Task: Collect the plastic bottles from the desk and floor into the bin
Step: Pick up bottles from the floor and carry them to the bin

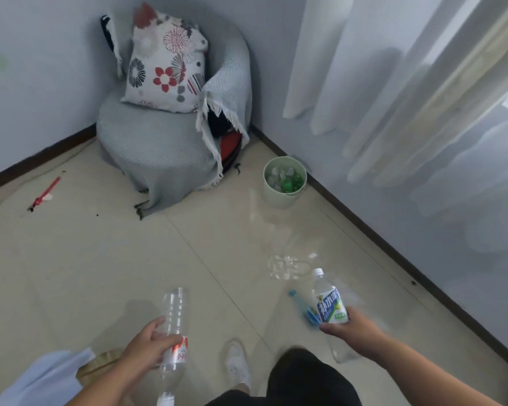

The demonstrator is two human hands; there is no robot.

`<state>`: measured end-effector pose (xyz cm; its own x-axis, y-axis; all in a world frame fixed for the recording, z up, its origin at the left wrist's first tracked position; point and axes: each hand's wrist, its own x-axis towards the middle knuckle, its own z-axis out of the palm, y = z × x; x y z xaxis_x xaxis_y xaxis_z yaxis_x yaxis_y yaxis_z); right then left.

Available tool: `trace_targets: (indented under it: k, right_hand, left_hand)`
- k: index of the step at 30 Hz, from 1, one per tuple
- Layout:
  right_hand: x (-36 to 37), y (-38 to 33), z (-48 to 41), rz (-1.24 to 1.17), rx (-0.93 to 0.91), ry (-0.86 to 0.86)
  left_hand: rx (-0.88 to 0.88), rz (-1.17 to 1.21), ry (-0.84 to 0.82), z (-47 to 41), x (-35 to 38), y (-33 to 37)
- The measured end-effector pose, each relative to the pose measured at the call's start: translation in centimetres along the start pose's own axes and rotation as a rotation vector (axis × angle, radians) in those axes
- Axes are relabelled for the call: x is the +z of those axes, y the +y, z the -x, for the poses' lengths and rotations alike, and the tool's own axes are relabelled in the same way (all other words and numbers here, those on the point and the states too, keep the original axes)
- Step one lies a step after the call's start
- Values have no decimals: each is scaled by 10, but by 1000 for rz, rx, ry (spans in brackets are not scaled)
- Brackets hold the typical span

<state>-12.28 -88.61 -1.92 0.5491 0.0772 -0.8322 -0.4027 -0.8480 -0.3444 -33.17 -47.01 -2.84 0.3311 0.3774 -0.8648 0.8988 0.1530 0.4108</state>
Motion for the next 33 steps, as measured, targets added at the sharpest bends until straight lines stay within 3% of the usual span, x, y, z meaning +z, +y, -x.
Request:
trace_targets:
  k: [10,18,23,33]
  right_hand:
    - [-8,-59,-80,6,119,-25]
    - [-80,-180,-149,-23,57,-17]
    - [-126,-249,-175,-206,38,46]
    - [-142,-343,-239,-611,265,188]
  left_hand:
    - [232,-17,-85,-70,-18,185]
    - [306,-68,-89,-125,-19,319]
    - [371,-136,-157,-158,-4,404]
    - [360,-459,-488,-282,36,568]
